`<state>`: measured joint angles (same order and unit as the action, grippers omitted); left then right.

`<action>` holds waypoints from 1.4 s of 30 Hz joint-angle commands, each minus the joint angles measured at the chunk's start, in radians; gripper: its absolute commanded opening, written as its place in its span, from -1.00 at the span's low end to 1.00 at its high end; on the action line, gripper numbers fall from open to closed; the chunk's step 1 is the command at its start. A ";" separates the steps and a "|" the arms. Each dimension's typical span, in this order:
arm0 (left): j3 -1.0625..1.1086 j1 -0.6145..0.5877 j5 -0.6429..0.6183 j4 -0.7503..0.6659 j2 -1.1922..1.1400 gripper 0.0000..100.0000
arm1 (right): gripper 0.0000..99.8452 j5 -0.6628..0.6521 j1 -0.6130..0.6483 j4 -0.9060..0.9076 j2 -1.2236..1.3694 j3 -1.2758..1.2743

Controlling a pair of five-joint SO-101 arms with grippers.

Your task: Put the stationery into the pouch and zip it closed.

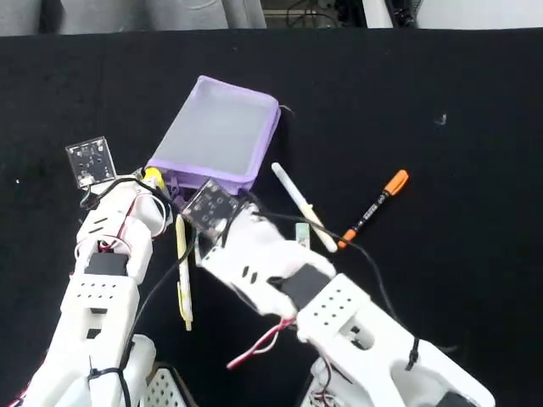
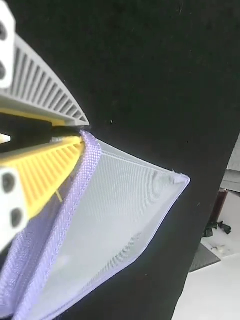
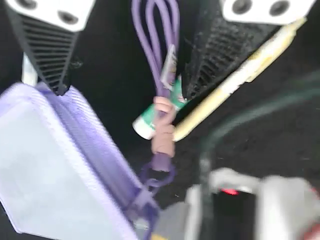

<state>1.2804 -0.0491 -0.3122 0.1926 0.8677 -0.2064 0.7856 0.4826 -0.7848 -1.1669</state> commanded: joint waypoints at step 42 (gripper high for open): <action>-0.128 -0.105 -0.063 -0.012 -0.103 -0.94 | -0.32 -0.095 -0.078 -0.439 0.628 0.254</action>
<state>1.2129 -0.1396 -0.3659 0.1926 0.7419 -0.2892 0.7043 0.0683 -0.1573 -0.9720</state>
